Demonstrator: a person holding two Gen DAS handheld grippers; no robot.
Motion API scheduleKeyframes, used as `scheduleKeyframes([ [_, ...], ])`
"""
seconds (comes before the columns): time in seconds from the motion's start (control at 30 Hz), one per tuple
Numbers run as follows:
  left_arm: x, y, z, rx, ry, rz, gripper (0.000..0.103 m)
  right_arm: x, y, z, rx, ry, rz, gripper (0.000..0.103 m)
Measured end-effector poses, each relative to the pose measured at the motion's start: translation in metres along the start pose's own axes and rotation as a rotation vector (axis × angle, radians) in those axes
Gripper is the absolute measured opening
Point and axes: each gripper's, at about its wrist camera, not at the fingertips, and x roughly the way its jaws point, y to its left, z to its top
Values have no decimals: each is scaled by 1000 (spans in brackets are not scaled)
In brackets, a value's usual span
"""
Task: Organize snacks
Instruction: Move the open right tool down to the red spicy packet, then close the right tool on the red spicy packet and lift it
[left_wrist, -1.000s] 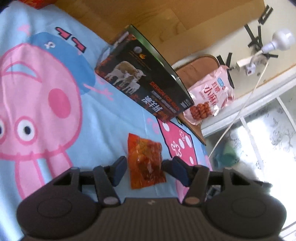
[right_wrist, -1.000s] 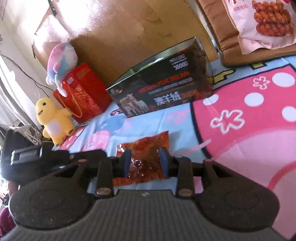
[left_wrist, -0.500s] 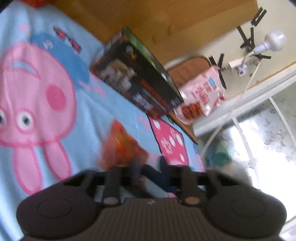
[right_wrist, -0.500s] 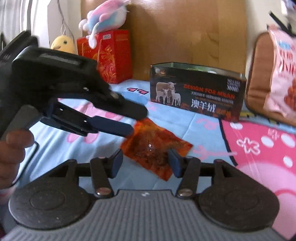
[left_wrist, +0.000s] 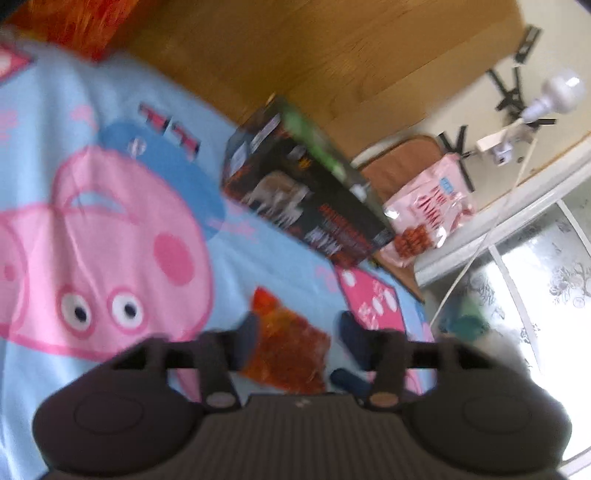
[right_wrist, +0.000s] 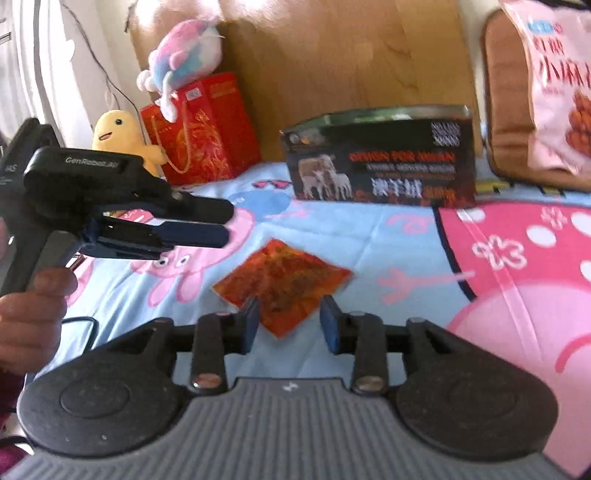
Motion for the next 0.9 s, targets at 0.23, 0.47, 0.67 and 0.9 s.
scheduleKeyframes([
  [0.23, 32, 6, -9, -47, 99, -148, 16, 18, 32, 2, -222, 22, -76, 51],
  [0.47, 33, -2, -7, -11, 92, -169, 4, 30, 29, 13, -225, 17, -65, 21],
  [0.67, -1, 3, 14, 11, -47, 21, 47, 31, 19, 16, -177, 15, -47, 20],
  [0.9, 13, 20, 16, -91, -15, -57, 55, 39, -3, 26, -20, 14, -11, 17],
])
